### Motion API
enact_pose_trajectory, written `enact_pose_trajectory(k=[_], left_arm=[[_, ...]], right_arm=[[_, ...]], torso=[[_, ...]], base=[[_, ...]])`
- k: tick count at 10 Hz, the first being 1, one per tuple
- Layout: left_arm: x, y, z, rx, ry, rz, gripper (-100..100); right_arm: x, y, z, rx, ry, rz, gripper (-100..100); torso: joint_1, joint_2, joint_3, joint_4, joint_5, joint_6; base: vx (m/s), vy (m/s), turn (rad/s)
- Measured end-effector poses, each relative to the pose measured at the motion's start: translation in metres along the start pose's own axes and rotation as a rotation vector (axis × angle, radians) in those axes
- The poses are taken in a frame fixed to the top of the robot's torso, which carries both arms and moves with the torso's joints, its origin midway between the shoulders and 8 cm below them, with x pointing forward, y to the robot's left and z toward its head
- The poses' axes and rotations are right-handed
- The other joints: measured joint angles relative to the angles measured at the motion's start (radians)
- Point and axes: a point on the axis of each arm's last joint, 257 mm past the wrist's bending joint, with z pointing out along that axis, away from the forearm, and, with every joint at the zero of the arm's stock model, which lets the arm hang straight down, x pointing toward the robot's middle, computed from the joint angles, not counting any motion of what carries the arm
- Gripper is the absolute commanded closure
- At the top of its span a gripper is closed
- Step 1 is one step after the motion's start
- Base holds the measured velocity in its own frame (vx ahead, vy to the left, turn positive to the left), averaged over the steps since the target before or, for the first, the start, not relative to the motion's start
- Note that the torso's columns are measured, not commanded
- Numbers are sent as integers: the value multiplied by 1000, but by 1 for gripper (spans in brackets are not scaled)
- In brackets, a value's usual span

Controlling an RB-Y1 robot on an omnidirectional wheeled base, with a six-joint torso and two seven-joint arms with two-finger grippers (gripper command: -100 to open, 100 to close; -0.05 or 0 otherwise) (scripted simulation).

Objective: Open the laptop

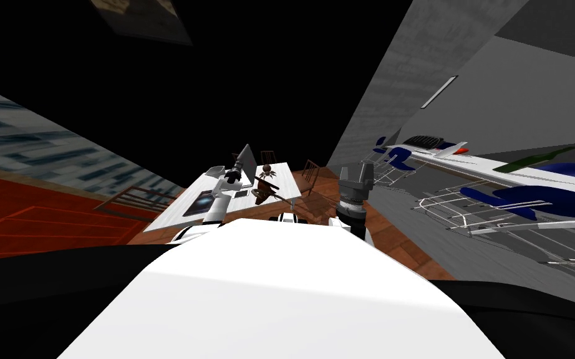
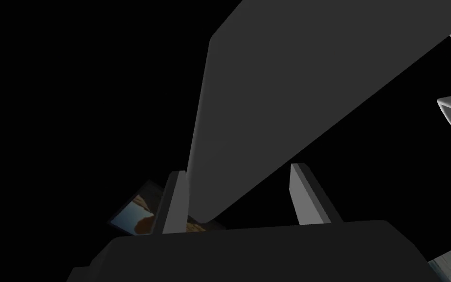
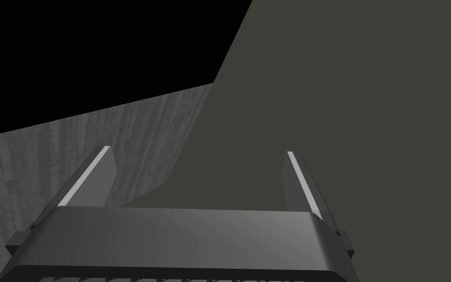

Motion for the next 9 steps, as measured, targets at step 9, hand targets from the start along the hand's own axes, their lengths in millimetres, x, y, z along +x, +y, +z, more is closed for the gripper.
enact_pose_trajectory(k=[9], left_arm=[[24,3,2,-6,20,-353,100]], right_arm=[[0,0,0,0,0,0,0]], torso=[[-6,3,2,2,-2,0]], base=[[-29,125,36]])
